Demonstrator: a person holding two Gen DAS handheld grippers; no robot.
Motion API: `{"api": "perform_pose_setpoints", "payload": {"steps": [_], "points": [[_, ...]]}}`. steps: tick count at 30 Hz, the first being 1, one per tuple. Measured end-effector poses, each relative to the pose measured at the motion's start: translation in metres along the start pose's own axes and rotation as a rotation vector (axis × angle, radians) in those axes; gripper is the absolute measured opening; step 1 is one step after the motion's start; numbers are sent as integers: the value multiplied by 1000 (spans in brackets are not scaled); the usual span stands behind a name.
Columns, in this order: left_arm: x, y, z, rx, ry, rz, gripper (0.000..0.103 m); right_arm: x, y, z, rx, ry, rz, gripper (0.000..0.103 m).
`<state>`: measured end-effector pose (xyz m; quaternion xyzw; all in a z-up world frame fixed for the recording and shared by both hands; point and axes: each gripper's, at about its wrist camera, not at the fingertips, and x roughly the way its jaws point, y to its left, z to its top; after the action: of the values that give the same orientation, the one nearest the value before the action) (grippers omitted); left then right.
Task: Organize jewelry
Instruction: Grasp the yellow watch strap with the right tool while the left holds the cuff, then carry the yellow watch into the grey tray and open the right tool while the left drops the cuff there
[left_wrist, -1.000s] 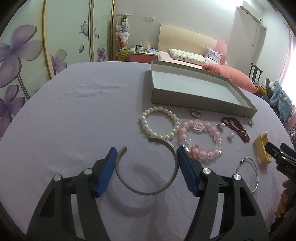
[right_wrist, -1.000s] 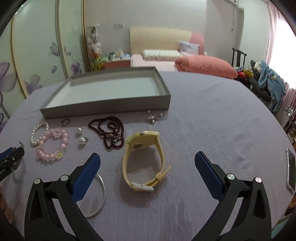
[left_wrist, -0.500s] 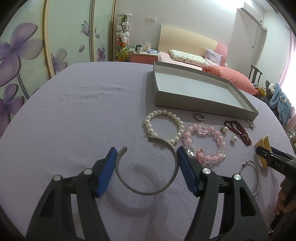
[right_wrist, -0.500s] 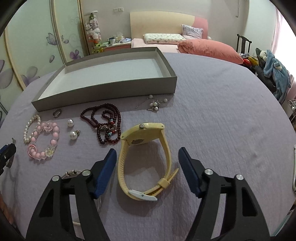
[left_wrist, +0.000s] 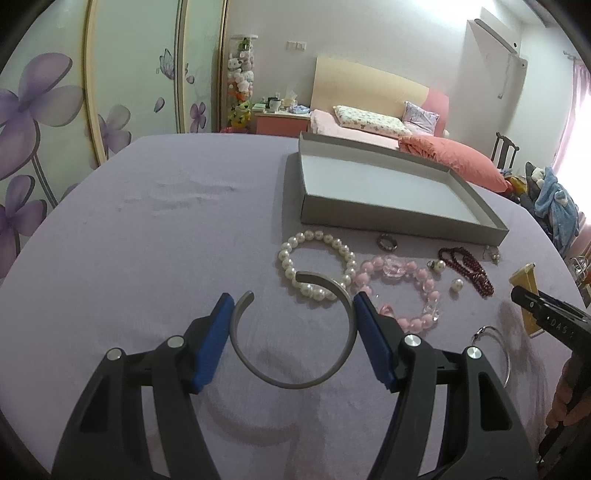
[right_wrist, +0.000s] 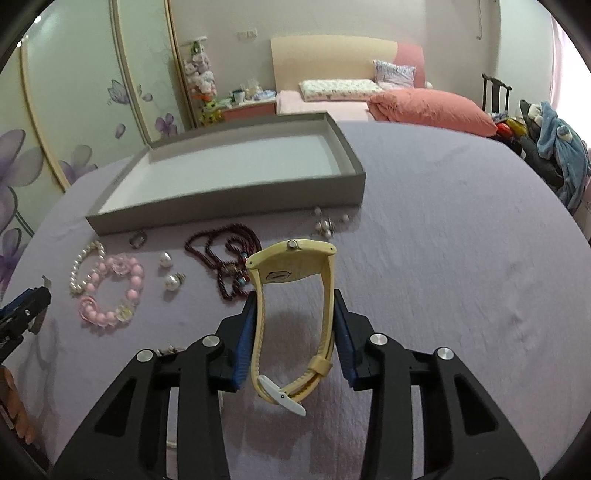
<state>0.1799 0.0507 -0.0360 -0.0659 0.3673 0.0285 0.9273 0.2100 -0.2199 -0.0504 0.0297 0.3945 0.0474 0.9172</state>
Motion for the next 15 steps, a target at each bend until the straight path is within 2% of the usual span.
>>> {"api": "perform_pose_setpoints", "payload": {"steps": [8,15], "points": [[-13,-11,26,53,-88,12,65,-20,2,35,-37,-133,12,40],[-8,-31,67,105,-169,13,65,-27,10,73,-78,-259,6,40]]}}
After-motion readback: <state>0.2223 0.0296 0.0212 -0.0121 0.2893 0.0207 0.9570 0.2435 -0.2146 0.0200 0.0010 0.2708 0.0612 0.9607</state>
